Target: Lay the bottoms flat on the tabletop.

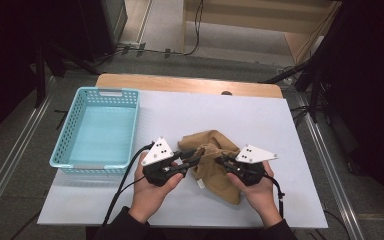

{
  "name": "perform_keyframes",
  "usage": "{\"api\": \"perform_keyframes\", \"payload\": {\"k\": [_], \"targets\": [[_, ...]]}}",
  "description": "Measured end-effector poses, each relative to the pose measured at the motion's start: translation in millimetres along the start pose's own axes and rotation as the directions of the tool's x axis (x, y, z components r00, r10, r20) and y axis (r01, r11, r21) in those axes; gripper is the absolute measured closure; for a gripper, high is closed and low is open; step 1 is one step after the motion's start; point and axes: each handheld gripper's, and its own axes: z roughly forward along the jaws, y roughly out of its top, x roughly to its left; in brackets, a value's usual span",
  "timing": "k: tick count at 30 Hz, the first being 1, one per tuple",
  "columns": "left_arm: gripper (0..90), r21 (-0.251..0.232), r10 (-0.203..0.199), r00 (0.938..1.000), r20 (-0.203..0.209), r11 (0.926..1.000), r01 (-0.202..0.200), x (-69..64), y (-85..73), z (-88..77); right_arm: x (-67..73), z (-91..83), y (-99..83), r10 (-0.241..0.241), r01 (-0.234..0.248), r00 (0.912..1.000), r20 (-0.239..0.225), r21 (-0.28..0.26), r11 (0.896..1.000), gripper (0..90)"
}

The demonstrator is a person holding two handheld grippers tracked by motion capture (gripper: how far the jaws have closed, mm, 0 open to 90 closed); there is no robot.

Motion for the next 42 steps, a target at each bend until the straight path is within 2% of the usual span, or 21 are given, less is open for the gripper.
{"api": "perform_keyframes", "payload": {"k": [3, 6, 11, 14, 17, 18, 19, 20, 21, 22, 24, 25, 27, 30, 34, 35, 36, 37, 38, 40, 42], "targets": [[43.7, 0.018, -0.007, 1.0000, 0.004, 0.9998, 0.007, 3.5, -5.7, 2.7, -9.8, -12.5, 0.5, 0.055, -0.054, 0.9985, 0.003, -0.062, 0.997, 83.1], [38.3, 0.029, -0.028, 0.9996, 0.006, 0.9992, 0.028, 8.4, -11.9, 6.9, -18.6, -22.1, 0.1, 0.085, -0.081, 0.9956, 0.040, -0.092, 0.992, 83.0], [33.0, 0.049, -0.045, 0.9989, 0.010, 0.9978, 0.045, 10.8, -18.7, 11.2, -41.9, -37.1, -7.7, 0.187, -0.170, 0.9763, 0.109, -0.147, 0.974, 82.4], [26.2, 0.051, -0.038, 0.9993, 0.007, 0.9980, 0.038, 9.7, -20.0, 11.9, -59.1, -47.0, -17.8, 0.278, -0.252, 0.9491, 0.148, -0.171, 0.952, 82.1], [20.0, 0.055, -0.038, 0.9992, 0.006, 0.9978, 0.038, 8.8, -21.2, 12.0, -76.2, -55.0, -30.3, 0.360, -0.325, 0.9140, 0.187, -0.193, 0.926, 81.8], [14.6, 0.056, -0.041, 0.9991, 0.005, 0.9976, 0.041, 8.4, -21.7, 12.3, -85.9, -58.1, -39.2, 0.412, -0.373, 0.8854, 0.215, -0.200, 0.906, 81.4], [14.6, 0.059, -0.043, 0.9991, 0.008, 0.9974, 0.042, 8.6, -22.3, 12.5, -85.9, -58.1, -39.2, 0.412, -0.373, 0.8854, 0.215, -0.200, 0.906, 81.4], [13.4, 0.061, -0.045, 0.9989, 0.015, 0.9972, 0.044, 9.0, -22.9, 12.5, -90.8, -59.3, -43.7, 0.438, -0.398, 0.8724, 0.218, -0.204, 0.894, 81.0], [11.7, 0.058, -0.048, 0.9986, 0.022, 0.9972, 0.046, 9.3, -23.6, 12.3, -98.2, -60.8, -51.1, 0.475, -0.435, 0.8454, 0.244, -0.203, 0.877, 80.4], [11.7, 0.055, -0.052, 0.9986, 0.014, 0.9972, 0.051, 9.2, -24.1, 12.1, -98.2, -60.8, -51.1, 0.475, -0.435, 0.8454, 0.244, -0.203, 0.877, 80.4], [7.5, 0.051, -0.054, 0.9984, 0.014, 0.9972, 0.054, 10.0, -24.8, 11.3, -105.4, -60.4, -60.2, 0.490, -0.454, 0.8197, 0.297, -0.182, 0.872, 77.8], [7.5, 0.051, -0.059, 0.9982, 0.013, 0.9970, 0.058, 10.3, -24.9, 10.8, -105.4, -60.4, -60.2, 0.490, -0.454, 0.8197, 0.297, -0.182, 0.872, 77.8], [2.2, 0.052, -0.062, 0.9981, 0.005, 0.9968, 0.062, 11.2, -25.1, 9.9, -110.6, -58.0, -69.0, 0.501, -0.474, 0.8003, 0.330, -0.165, 0.865, 72.2], [1.1, 0.049, -0.064, 0.9979, 0.000, 0.9967, 0.064, 11.7, -25.7, 8.9, -114.2, -58.5, -73.8, 0.517, -0.491, 0.7896, 0.330, -0.166, 0.855, 65.7], [0.0, 0.044, -0.065, 0.9979, -0.006, 0.9969, 0.065, 12.2, -25.0, 6.6, -113.6, -67.4, -70.3, 0.513, -0.473, 0.7851, 0.347, -0.199, 0.858, 46.6], [0.0, 0.044, -0.064, 0.9979, -0.010, 0.9969, 0.065, 12.1, -24.8, 5.9, -109.4, -73.9, -62.3, 0.490, -0.441, 0.7913, 0.366, -0.213, 0.872, 39.2], [0.0, 0.041, -0.064, 0.9979, -0.010, 0.9971, 0.064, 12.3, -24.6, 5.6, -109.4, -73.9, -62.3, 0.490, -0.441, 0.7913, 0.366, -0.213, 0.872, 39.2], [0.0, 0.041, -0.064, 0.9979, -0.008, 0.9971, 0.064, 12.5, -24.4, 5.3, -103.1, -77.0, -52.9, 0.444, -0.390, 0.8255, 0.348, -0.216, 0.895, 35.4], [0.0, 0.044, -0.063, 0.9979, -0.009, 0.9970, 0.064, 12.5, -24.5, 5.4, -103.1, -77.0, -52.9, 0.444, -0.390, 0.8255, 0.348, -0.216, 0.895, 35.4], [0.0, 0.046, -0.064, 0.9979, -0.010, 0.9969, 0.064, 12.2, -24.7, 5.7, -92.6, -73.2, -42.1, 0.385, -0.337, 0.8634, 0.326, -0.194, 0.921, 31.9], [0.0, 0.050, -0.060, 0.9981, -0.009, 0.9969, 0.061, 11.4, -24.8, 6.7, -84.0, -65.8, -35.1, 0.347, -0.308, 0.8911, 0.293, -0.171, 0.936, 29.9]]}}
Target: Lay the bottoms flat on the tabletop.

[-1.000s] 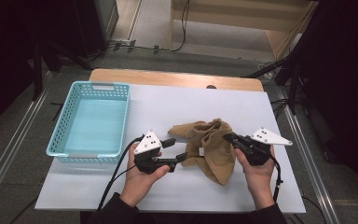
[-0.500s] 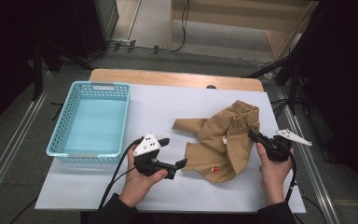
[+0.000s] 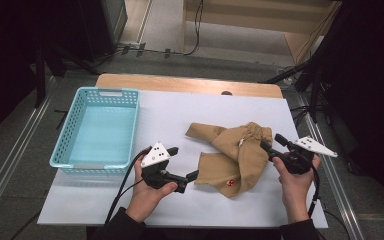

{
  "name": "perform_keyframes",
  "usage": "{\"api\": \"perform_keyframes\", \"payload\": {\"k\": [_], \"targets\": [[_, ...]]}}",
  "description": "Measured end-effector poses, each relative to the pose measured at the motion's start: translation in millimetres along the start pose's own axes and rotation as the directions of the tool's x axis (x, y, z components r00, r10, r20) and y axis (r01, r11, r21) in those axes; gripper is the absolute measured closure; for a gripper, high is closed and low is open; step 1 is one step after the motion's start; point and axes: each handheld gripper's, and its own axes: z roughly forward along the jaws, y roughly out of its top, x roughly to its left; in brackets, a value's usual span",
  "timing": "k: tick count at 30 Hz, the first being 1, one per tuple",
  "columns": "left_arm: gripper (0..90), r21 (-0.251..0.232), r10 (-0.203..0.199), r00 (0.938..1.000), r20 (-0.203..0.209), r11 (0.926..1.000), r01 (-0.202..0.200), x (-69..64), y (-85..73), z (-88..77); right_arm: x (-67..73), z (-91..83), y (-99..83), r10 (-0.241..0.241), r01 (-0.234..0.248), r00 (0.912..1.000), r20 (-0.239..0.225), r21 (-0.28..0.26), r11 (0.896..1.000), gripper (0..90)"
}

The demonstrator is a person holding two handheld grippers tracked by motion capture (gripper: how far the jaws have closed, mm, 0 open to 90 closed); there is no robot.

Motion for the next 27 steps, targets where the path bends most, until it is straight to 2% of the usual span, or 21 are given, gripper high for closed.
{"api": "perform_keyframes", "payload": {"k": [1, 2, 3, 4, 5, 7, 10, 13, 14, 15, 20, 22, 24, 27], "targets": [[0.0, 0.002, 0.001, 1.0000, 0.004, 1.0000, -0.001, -0.4, -0.1, 0.5, 13.5, 8.2, 0.3, -0.040, 0.041, 0.9981, -0.047, 0.021, 0.999, 29.1], [0.0, 0.003, -0.001, 1.0000, 0.007, 1.0000, 0.001, -1.0, -0.3, 1.0, 13.5, 8.2, 0.3, -0.040, 0.041, 0.9981, -0.047, 0.021, 0.999, 29.1], [0.0, 0.010, 0.004, 1.0000, 0.007, 0.9999, -0.004, -1.8, -0.9, 2.3, 25.2, 18.2, -2.0, -0.077, 0.081, 0.9937, -0.081, 0.049, 0.996, 28.9], [0.0, 0.010, 0.004, 1.0000, 0.007, 0.9999, -0.004, -1.8, -0.9, 2.3, 25.2, 18.2, -2.0, -0.077, 0.081, 0.9937, -0.081, 0.049, 0.996, 28.9], [0.0, 0.013, 0.005, 0.9999, 0.009, 0.9999, -0.005, -2.0, -1.3, 2.9, 34.7, 28.5, -6.0, -0.098, 0.106, 0.9901, -0.100, 0.078, 0.991, 28.9], [0.0, 0.018, 0.007, 0.9999, 0.009, 0.9998, -0.007, -2.4, -2.0, 3.8, 38.6, 33.6, -8.3, -0.106, 0.116, 0.9889, -0.105, 0.097, 0.988, 28.8], [0.0, 0.020, 0.004, 0.9999, 0.011, 0.9998, -0.005, -2.4, -2.5, 4.2, 45.6, 49.0, -15.9, -0.126, 0.142, 0.9862, -0.108, 0.162, 0.976, 25.3], [0.0, 0.022, 0.005, 0.9999, 0.010, 0.9997, -0.005, -1.9, -2.5, 4.2, 48.2, 61.5, -22.9, -0.136, 0.150, 0.9879, -0.075, 0.229, 0.962, 22.4], [0.0, 0.022, 0.005, 0.9999, 0.009, 0.9997, -0.005, -1.9, -2.5, 4.3, 47.7, 68.3, -27.5, -0.149, 0.156, 0.9878, -0.045, 0.269, 0.951, 21.7], [0.0, 0.025, 0.005, 0.9999, 0.009, 0.9997, -0.005, -1.9, -2.5, 4.4, 47.7, 68.3, -27.5, -0.149, 0.156, 0.9878, -0.045, 0.269, 0.951, 21.7], [0.0, 0.035, 0.004, 1.0000, 0.005, 0.9994, -0.004, -2.1, -3.7, 6.4, 47.3, 78.9, -37.6, -0.190, 0.175, 0.9817, 0.015, 0.326, 0.929, 23.2], [0.0, 0.035, 0.003, 1.0000, 0.005, 0.9994, -0.003, -2.2, -3.8, 6.5, 47.0, 80.8, -39.8, -0.210, 0.187, 0.9771, 0.035, 0.334, 0.924, 27.7], [0.0, 0.034, 0.003, 1.0000, 0.005, 0.9994, -0.003, -2.3, -3.6, 6.2, 46.0, 82.4, -42.1, -0.213, 0.186, 0.9760, 0.045, 0.339, 0.922, 34.0], [0.0, 0.034, -0.001, 1.0000, 0.004, 0.9994, 0.001, -2.2, -3.7, 5.9, 44.4, 81.8, -42.8, -0.209, 0.181, 0.9767, 0.048, 0.343, 0.922, 53.0]]}}
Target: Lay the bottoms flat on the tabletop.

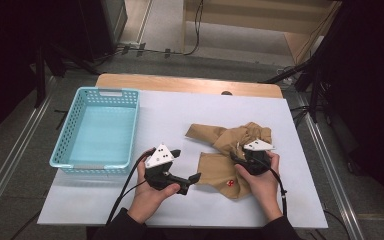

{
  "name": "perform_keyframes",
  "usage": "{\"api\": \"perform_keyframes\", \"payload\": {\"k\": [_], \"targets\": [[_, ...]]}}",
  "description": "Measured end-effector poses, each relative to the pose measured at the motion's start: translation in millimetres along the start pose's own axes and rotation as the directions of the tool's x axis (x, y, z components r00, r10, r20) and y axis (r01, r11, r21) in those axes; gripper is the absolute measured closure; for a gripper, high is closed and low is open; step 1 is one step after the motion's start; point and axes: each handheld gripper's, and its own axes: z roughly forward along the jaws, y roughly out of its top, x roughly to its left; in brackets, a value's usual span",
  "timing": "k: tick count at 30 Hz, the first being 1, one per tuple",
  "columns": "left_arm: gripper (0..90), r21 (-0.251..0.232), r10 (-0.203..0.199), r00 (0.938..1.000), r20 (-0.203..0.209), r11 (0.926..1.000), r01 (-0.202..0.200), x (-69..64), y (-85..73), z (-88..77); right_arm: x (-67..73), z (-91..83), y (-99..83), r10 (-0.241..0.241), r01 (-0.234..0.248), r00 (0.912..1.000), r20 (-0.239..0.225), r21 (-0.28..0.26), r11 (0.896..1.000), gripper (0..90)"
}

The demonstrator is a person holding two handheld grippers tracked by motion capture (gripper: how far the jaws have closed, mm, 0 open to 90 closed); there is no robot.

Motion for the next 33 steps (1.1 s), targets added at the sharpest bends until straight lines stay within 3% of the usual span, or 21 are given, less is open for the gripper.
{"api": "perform_keyframes", "payload": {"k": [2, 5, 11, 17, 18, 20, 21, 22, 26, 28, 29, 30, 31, 32, 33], "targets": [[0.0, 0.002, 0.000, 1.0000, 0.000, 1.0000, 0.000, 0.0, -0.2, 0.1, -1.3, -0.8, -1.5, 0.000, 0.000, 0.9999, 0.012, -0.006, 1.000, 64.1], [0.0, 0.005, -0.001, 1.0000, 0.001, 1.0000, 0.001, 0.0, -0.5, 0.8, -4.3, -3.5, -3.9, -0.005, 0.005, 1.0000, -0.005, -0.028, 1.000, 74.2], [0.0, 0.009, -0.002, 1.0000, 0.002, 1.0000, 0.002, 0.1, -0.8, 1.0, 0.0, -9.2, -7.2, -0.047, 0.043, 0.9958, -0.078, -0.056, 0.997, 77.3], [0.0, 0.020, -0.001, 1.0000, -0.001, 0.9998, 0.001, 0.7, -3.8, 2.1, 10.4, -15.3, -10.1, -0.095, 0.083, 0.9827, -0.159, -0.081, 0.993, 77.2], [0.0, 0.023, -0.001, 1.0000, -0.001, 0.9997, 0.001, 0.8, -4.5, 2.5, 16.6, -18.0, -10.8, -0.134, 0.119, 0.9746, -0.179, -0.093, 0.989, 77.2], [0.0, 0.032, -0.001, 1.0000, 0.001, 0.9995, 0.001, 1.0, -5.8, 3.5, 19.7, -19.4, -11.2, -0.150, 0.133, 0.9701, -0.191, -0.100, 0.986, 77.2], [0.0, 0.036, -0.001, 1.0000, 0.004, 0.9994, 0.001, 0.9, -6.3, 4.2, 24.8, -23.0, -11.6, -0.177, 0.153, 0.9581, -0.225, -0.123, 0.981, 77.2], [0.0, 0.039, 0.000, 1.0000, 0.001, 0.9992, 0.000, 0.9, -6.9, 4.8, 24.8, -23.0, -11.6, -0.177, 0.153, 0.9581, -0.225, -0.123, 0.981, 77.2], [0.0, 0.052, -0.002, 1.0000, -0.007, 0.9986, 0.002, 2.2, -8.7, 5.9, 36.3, -34.5, -11.8, -0.213, 0.173, 0.9345, -0.285, -0.160, 0.972, 77.2], [0.0, 0.063, -0.003, 0.9998, -0.017, 0.9980, 0.004, 4.0, -10.6, 7.4, 37.9, -36.9, -11.8, -0.223, 0.180, 0.9296, -0.293, -0.166, 0.969, 77.2], [0.0, 0.068, -0.005, 0.9998, -0.019, 0.9977, 0.006, 5.1, -12.2, 8.6, 39.6, -39.1, -11.9, -0.235, 0.189, 0.9239, -0.302, -0.176, 0.966, 77.2], [0.0, 0.076, -0.007, 0.9997, -0.023, 0.9971, 0.008, 6.6, -14.1, 10.2, 42.8, -43.5, -12.0, -0.267, 0.211, 0.9094, -0.319, -0.199, 0.957, 77.2], [0.0, 0.084, -0.009, 0.9996, -0.025, 0.9964, 0.011, 8.0, -16.1, 11.8, 42.8, -43.5, -12.0, -0.267, 0.211, 0.9094, -0.319, -0.199, 0.957, 77.2], [0.0, 0.103, -0.012, 0.9995, -0.029, 0.9946, 0.015, 10.0, -20.4, 15.8, 46.6, -47.0, -11.9, -0.293, 0.230, 0.8955, -0.335, -0.216, 0.949, 77.1], [0.0, 0.103, -0.012, 0.9995, -0.029, 0.9946, 0.015, 10.0, -20.4, 15.8, 46.6, -47.0, -11.9, -0.293, 0.230, 0.8955, -0.335, -0.216, 0.949, 77.1]]}}
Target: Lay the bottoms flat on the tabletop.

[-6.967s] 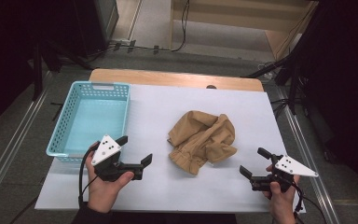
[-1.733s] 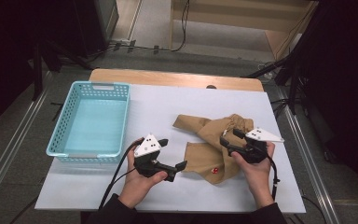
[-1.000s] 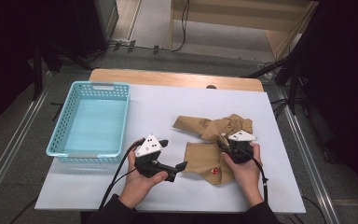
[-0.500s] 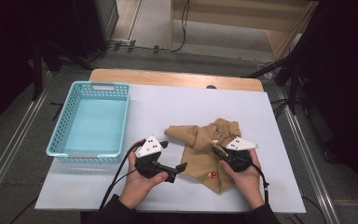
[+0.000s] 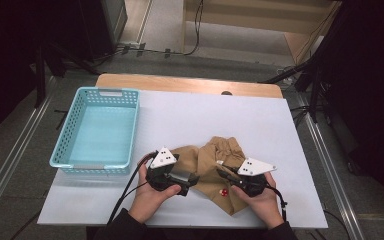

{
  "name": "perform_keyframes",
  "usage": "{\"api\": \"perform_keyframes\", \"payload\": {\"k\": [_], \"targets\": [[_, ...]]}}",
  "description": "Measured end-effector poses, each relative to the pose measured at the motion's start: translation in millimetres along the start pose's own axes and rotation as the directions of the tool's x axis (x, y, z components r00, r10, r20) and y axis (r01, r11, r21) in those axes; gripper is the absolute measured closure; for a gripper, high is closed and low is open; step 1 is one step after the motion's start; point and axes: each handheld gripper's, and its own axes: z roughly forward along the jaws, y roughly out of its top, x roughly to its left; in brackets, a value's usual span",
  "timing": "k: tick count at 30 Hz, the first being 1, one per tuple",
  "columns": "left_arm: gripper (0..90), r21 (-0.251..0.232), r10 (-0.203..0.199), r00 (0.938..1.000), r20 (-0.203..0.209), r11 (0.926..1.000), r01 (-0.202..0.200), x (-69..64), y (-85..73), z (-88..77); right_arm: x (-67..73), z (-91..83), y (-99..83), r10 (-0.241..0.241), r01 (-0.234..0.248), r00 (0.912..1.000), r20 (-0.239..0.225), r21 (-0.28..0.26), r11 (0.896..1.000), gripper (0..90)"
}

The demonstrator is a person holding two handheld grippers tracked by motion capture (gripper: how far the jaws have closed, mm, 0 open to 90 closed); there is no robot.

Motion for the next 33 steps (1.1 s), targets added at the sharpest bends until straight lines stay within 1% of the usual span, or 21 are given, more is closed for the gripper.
{"api": "perform_keyframes", "payload": {"k": [2, 3, 5, 6, 7, 10, 12, 13, 14, 15, 16, 17, 18, 19, 20, 21, 23, 27, 29, 30, 33], "targets": [[0.0, 0.023, 0.002, 1.0000, -0.006, 0.9997, -0.001, 1.4, -3.9, 5.1, 2.7, 0.0, 1.0, -0.011, 0.011, 0.9999, -0.007, -0.004, 1.000, 75.2], [0.0, 0.036, 0.000, 1.0000, -0.009, 0.9994, 0.001, 1.9, -5.8, 7.8, 3.4, 0.5, 1.0, -0.008, 0.008, 0.9999, -0.007, -0.005, 1.000, 71.2], [1.2, 0.070, 0.008, 0.9998, -0.016, 0.9975, -0.007, 3.1, -9.3, 12.4, 3.1, 2.8, 0.2, 0.012, -0.012, 0.9996, -0.025, -0.005, 1.000, 56.3], [4.4, 0.087, 0.012, 0.9995, -0.030, 0.9962, -0.009, 2.9, -10.9, 14.5, 3.2, 3.6, -0.1, 0.017, -0.017, 0.9997, -0.018, -0.003, 1.000, 48.6], [11.6, 0.105, 0.020, 0.9988, -0.045, 0.9943, -0.015, 3.1, -12.2, 16.2, 3.5, 4.1, -0.4, 0.023, -0.023, 0.9990, 0.038, 0.003, 1.000, 36.7], [13.8, 0.125, 0.018, 0.9987, -0.047, 0.9921, -0.012, 3.7, -14.4, 19.1, 2.8, 2.3, -0.1, 0.034, -0.033, 0.9976, 0.060, -0.005, 0.999, 33.1], [20.6, 0.139, 0.043, 0.9983, -0.040, 0.9896, -0.037, 2.5, -15.0, 19.5, 2.9, -0.1, 0.0, 0.038, -0.038, 0.9959, 0.082, 0.001, 0.999, 31.9], [31.2, 0.140, 0.049, 0.9981, -0.037, 0.9891, -0.044, 1.6, -15.5, 20.0, 3.4, -2.0, -0.8, 0.037, -0.038, 0.9952, 0.091, 0.013, 0.999, 32.4], [31.2, 0.143, 0.055, 0.9981, -0.026, 0.9884, -0.051, 1.3, -15.6, 20.0, 3.4, -2.0, -0.8, 0.037, -0.038, 0.9952, 0.091, 0.013, 0.999, 32.4], [43.2, 0.142, 0.059, 0.9981, -0.019, 0.9882, -0.056, 0.9, -15.6, 19.7, 3.8, -4.3, -2.2, 0.039, -0.041, 0.9955, 0.086, 0.020, 0.999, 35.3], [43.2, 0.139, 0.062, 0.9979, -0.019, 0.9886, -0.058, 0.9, -15.4, 19.3, 3.8, -4.3, -2.2, 0.039, -0.041, 0.9955, 0.086, 0.020, 0.999, 35.3], [49.0, 0.134, 0.050, 0.9987, -0.011, 0.9898, -0.048, 1.3, -15.3, 19.1, 4.0, -5.7, -3.0, 0.043, -0.045, 0.9957, 0.082, 0.020, 0.999, 36.3], [55.6, 0.135, 0.044, 0.9990, 0.004, 0.9899, -0.044, 2.5, -14.9, 18.2, 3.9, -7.4, -3.8, 0.044, -0.046, 0.9959, 0.079, 0.016, 0.999, 37.0], [66.9, 0.130, 0.043, 0.9987, 0.026, 0.9904, -0.047, 2.9, -14.6, 17.3, 3.2, -11.8, -4.9, 0.052, -0.053, 0.9954, 0.080, 0.010, 0.999, 39.6], [72.1, 0.130, 0.043, 0.9987, 0.026, 0.9904, -0.047, 2.9, -14.6, 17.3, 3.2, -11.8, -4.9, 0.052, -0.053, 0.9954, 0.080, 0.010, 0.999, 39.6], [72.1, 0.128, 0.046, 0.9985, 0.029, 0.9905, -0.049, 2.9, -14.5, 17.0, 2.3, -14.3, -5.4, 0.056, -0.056, 0.9952, 0.081, 0.006, 0.998, 40.4], [82.8, 0.128, 0.043, 0.9982, 0.042, 0.9906, -0.048, 3.6, -14.1, 16.5, -2.5, -22.2, -7.7, 0.086, -0.085, 0.9910, 0.103, -0.020, 0.996, 41.5], [87.2, 0.117, 0.033, 0.9973, 0.066, 0.9922, -0.041, 3.4, -13.2, 15.2, -9.4, -29.1, -10.7, 0.121, -0.117, 0.9875, 0.101, -0.044, 0.992, 41.7], [78.7, 0.104, 0.025, 0.9967, 0.077, 0.9940, -0.033, 3.5, -12.1, 13.9, -12.1, -32.0, -12.2, 0.129, -0.125, 0.9864, 0.102, -0.048, 0.991, 42.1], [78.7, 0.090, 0.021, 0.9945, 0.102, 0.9955, -0.030, 2.9, -11.8, 13.2, -12.7, -32.8, -12.7, 0.129, -0.125, 0.9864, 0.101, -0.049, 0.991, 43.1], [63.8, 0.060, 0.061, 0.9861, 0.155, 0.9957, -0.071, -3.8, -9.8, 12.1, -12.1, -32.7, -12.7, 0.127, -0.123, 0.9873, 0.095, -0.049, 0.991, 46.9]]}}
